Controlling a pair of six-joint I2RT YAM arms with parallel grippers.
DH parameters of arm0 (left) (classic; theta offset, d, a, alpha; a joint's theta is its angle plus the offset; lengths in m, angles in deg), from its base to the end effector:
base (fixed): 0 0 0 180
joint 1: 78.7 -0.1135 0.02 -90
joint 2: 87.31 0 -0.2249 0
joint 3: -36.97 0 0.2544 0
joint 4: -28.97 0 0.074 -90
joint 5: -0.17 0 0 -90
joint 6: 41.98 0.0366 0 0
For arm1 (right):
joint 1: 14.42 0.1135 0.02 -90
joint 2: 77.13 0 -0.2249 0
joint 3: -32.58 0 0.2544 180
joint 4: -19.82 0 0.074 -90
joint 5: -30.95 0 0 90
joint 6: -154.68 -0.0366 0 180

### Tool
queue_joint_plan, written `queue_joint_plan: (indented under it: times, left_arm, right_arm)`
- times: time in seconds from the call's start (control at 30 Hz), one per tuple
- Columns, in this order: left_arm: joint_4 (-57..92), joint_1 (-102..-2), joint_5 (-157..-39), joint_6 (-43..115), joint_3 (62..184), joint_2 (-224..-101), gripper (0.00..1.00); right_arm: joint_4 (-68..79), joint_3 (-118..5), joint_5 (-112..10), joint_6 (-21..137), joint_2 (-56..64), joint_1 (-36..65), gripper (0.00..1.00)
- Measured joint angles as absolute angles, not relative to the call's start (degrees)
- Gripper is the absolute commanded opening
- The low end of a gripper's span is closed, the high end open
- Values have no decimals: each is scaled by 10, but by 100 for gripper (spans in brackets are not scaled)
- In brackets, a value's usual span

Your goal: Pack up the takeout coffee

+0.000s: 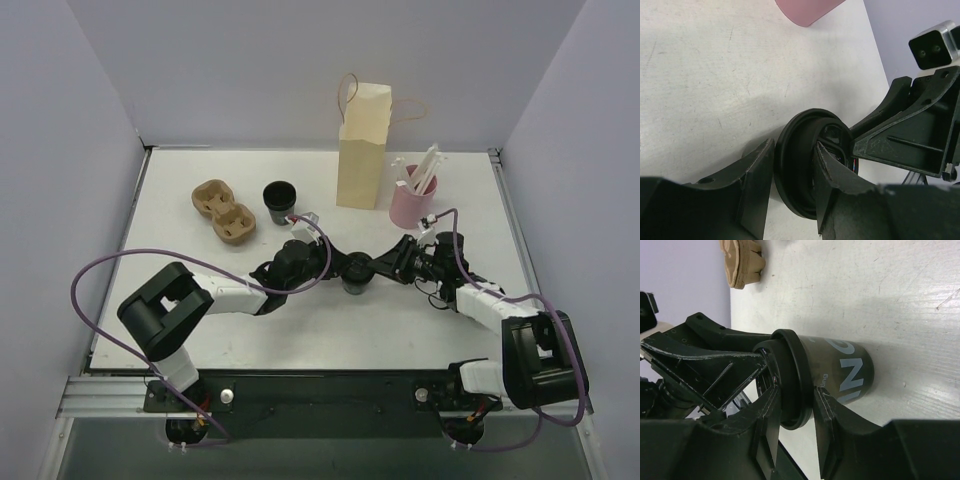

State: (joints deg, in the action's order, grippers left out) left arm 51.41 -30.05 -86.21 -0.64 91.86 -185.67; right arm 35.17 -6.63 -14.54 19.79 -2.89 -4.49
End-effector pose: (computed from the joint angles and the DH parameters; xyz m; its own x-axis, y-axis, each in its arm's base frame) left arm 0.2267 -0.2541 0.1213 -0.6899 -0.3503 -0.6335 0.2911 0.6670 -0.6858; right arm 0.2531 0.0704 0.1502 -0.7807 0.3743 -0.5005 -0.3137 0.4580 0.8318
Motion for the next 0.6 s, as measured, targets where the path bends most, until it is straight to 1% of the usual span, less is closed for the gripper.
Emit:
queue_joint_plan:
  times: [0.13,0.3,0.4,0.6]
  left_arm:
    - [532,-301,-863,-7,913,-1861,44]
    - [549,-301,-862,-8,907,-1865,44]
    - [558,-300,-863,-10,906,-1869,44]
    - [573,-300,-866,-13,904,-1874,44]
  right_arm:
    - [453,-18,-141,160,-25,-49,21]
    - [532,18,-145,129,-12,-51,22]
    - [527,22,-160,129,-23,-49,23]
    - [492,28,-206,140,-58,-37,22]
